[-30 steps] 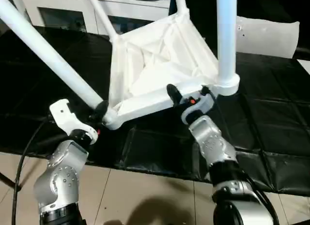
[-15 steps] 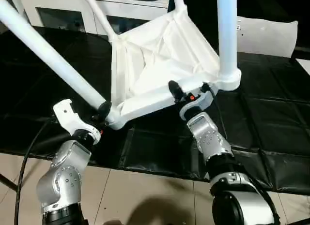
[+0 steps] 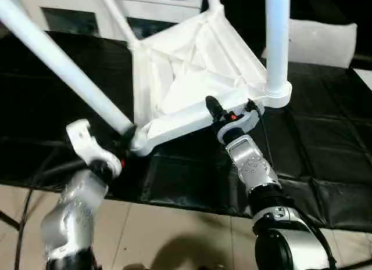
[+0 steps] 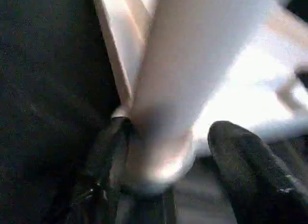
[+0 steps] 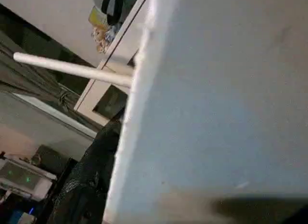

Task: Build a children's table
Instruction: Flip table

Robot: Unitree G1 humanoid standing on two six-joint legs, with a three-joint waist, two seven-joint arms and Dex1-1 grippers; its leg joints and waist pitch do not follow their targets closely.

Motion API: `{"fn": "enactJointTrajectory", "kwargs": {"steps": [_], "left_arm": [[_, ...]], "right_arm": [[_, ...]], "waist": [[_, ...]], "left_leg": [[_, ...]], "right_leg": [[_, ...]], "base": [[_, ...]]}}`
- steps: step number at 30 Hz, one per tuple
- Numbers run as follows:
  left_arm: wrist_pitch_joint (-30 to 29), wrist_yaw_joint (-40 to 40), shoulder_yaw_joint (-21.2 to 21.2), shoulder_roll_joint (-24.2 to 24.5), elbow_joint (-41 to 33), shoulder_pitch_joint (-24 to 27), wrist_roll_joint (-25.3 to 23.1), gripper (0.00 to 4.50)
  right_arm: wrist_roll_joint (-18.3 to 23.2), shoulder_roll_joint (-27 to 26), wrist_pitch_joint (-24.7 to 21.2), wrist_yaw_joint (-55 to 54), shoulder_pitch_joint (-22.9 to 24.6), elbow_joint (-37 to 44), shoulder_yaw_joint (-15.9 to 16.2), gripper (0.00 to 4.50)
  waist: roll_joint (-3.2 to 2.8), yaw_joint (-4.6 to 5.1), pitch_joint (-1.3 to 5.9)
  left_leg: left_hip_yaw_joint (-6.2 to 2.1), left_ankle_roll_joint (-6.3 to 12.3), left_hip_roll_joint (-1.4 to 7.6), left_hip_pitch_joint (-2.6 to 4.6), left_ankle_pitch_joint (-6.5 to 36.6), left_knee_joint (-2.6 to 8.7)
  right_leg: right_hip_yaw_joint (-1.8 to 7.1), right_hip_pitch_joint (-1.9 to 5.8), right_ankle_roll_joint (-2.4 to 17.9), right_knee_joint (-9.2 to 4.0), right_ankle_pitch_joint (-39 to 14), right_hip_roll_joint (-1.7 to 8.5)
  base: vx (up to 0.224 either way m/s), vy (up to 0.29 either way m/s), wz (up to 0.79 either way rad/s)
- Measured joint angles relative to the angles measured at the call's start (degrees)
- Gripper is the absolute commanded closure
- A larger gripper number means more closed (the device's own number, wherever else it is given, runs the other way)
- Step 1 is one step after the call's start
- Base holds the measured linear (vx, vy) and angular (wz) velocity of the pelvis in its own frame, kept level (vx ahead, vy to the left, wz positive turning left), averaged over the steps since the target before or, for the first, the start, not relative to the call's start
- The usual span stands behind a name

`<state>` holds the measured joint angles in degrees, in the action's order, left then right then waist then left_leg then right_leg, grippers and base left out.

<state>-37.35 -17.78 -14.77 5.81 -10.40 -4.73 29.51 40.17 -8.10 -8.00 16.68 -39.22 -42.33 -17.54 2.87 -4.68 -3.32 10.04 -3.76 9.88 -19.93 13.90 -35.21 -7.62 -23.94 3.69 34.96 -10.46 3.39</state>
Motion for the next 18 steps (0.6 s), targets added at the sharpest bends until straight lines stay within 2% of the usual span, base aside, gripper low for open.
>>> {"fn": "enactJointTrajectory", "kwargs": {"steps": [3,6,9,14,17,18], "left_arm": [[0.1,-4.5,2.8,3.1,-2.1,2.9,-0.1,1.32],[0.8,-8.7,6.0,5.9,-5.9,7.1,-0.5,1.32],[2.5,-10.1,6.4,7.6,-9.0,9.1,-1.2,1.32],[5.1,-10.8,8.9,9.1,-13.8,8.8,-2.6,1.32],[7.1,-10.8,11.4,10.9,-16.2,7.5,-5.7,1.32],[7.4,-10.8,12.6,12.1,-17.2,5.5,-7.0,1.32]], "right_arm": [[-0.3,0.2,-0.1,-1.1,-0.6,0.8,0.0,2.40],[-1.5,0.9,-0.2,-2.8,-0.8,3.2,0.5,2.41],[-2.6,1.9,-0.4,-4.4,-1.1,6.1,1.0,2.42],[-5.0,4.1,-0.6,-6.4,-1.0,11.5,2.1,2.49],[-8.2,6.8,-1.9,-8.7,-0.2,16.5,4.2,2.49],[-10.2,8.3,-2.9,-10.3,0.2,19.7,5.2,2.50]], "waist": [[0.00,-0.15,-0.01],[0.12,-0.21,-0.08],[0.27,-0.38,-0.17],[0.97,-0.33,-0.44],[1.09,-0.42,-0.51],[1.13,-0.60,-0.53]], "left_leg": [[0.00,0.00,0.03,-0.21,0.0,-0.24],[0.01,-0.04,0.07,-0.24,-0.1,-0.25],[0.01,-0.06,0.07,-0.25,-0.2,-0.25],[0.03,-0.17,0.05,-0.19,-0.3,-0.26],[0.05,-0.14,0.03,-0.19,-0.4,-0.26],[0.04,-0.12,0.03,-0.20,-0.4,-0.26]], "right_leg": [[0.04,-0.53,0.1,0.41,-0.1,0.00],[0.03,-0.61,0.2,0.44,0.0,-0.03],[0.04,-0.61,0.3,0.43,0.0,-0.03],[0.11,-0.56,0.3,0.44,0.2,-0.04],[0.17,-0.56,0.2,0.43,0.2,-0.04],[0.17,-0.56,0.2,0.43,0.3,-0.04]], "base": [[0.000,0.000,0.00],[0.000,0.000,0.00],[0.000,0.000,0.00],[0.000,0.000,0.00],[0.000,0.000,0.00],[0.000,0.000,0.00]]}}
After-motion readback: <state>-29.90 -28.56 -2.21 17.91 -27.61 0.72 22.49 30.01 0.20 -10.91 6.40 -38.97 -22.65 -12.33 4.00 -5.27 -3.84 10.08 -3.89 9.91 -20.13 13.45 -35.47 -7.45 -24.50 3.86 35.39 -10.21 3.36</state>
